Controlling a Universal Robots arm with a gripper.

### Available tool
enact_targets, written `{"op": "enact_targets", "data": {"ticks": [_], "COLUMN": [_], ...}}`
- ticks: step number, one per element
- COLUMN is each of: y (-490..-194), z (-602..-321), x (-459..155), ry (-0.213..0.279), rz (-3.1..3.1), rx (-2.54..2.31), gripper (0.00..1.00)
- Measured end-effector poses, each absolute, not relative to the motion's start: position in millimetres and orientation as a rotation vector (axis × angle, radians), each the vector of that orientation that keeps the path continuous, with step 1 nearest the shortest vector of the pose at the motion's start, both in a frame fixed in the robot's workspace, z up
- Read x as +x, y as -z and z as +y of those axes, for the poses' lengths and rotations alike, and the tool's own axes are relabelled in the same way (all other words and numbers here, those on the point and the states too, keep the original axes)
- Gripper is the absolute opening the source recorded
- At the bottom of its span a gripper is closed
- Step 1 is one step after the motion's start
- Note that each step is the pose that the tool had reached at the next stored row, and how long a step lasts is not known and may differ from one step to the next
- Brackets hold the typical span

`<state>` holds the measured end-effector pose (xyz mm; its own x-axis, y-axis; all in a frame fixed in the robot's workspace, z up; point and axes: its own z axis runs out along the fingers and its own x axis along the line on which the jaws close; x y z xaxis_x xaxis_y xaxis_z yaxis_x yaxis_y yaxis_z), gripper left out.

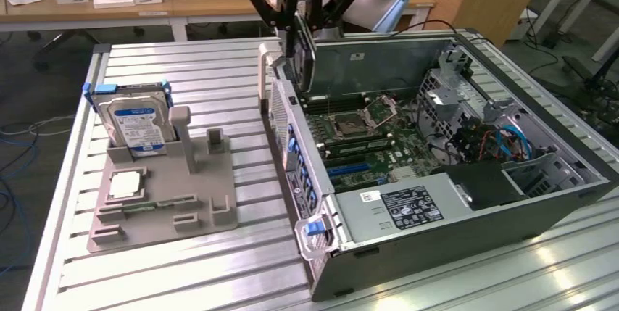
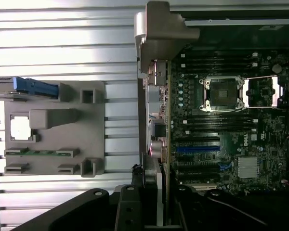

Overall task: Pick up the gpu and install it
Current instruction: 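Pick up the gpu and move the gpu toward the slot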

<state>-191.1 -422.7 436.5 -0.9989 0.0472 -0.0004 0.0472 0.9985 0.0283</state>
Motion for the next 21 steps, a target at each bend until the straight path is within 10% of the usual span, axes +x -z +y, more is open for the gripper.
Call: {"op": "enact_targets", "data": {"ticks": [21], "y": [-436.3], "z": [-422.7], "x": [-141.9], "ry": [-0.044], "rz": [3.141], "rx": [0.032], "gripper": [0.28]}}
